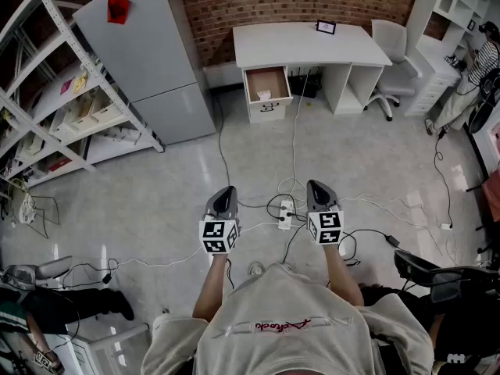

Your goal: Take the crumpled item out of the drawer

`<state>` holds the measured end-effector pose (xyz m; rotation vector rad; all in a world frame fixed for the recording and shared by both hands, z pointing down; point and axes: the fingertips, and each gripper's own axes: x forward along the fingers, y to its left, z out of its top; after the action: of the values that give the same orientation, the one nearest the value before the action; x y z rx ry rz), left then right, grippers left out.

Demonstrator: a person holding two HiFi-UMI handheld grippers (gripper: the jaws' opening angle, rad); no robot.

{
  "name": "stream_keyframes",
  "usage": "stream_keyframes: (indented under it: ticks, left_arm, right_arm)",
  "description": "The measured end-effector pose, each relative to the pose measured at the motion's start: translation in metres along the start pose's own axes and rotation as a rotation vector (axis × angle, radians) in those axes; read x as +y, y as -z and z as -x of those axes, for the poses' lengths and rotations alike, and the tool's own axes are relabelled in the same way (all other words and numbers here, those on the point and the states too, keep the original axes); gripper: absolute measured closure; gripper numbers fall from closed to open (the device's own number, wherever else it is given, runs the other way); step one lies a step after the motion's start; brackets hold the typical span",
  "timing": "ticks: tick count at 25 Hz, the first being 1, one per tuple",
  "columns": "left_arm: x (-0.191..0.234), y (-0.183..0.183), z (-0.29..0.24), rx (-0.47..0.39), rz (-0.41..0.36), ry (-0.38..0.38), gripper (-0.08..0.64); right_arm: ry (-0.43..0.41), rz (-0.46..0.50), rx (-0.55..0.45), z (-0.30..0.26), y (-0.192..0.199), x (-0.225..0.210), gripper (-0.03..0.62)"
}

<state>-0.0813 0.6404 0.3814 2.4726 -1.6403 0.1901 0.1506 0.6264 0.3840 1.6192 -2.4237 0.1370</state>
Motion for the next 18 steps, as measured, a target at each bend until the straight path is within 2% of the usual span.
stream_keyframes:
  ticks: [18]
  left_arm:
    - [-0.024, 0.001, -0.005, 0.005, -0.004, -0.009, 0.551]
  right_arm:
    - [-0.021, -0.007, -0.026, 0.011, 0.001, -0.020, 0.580]
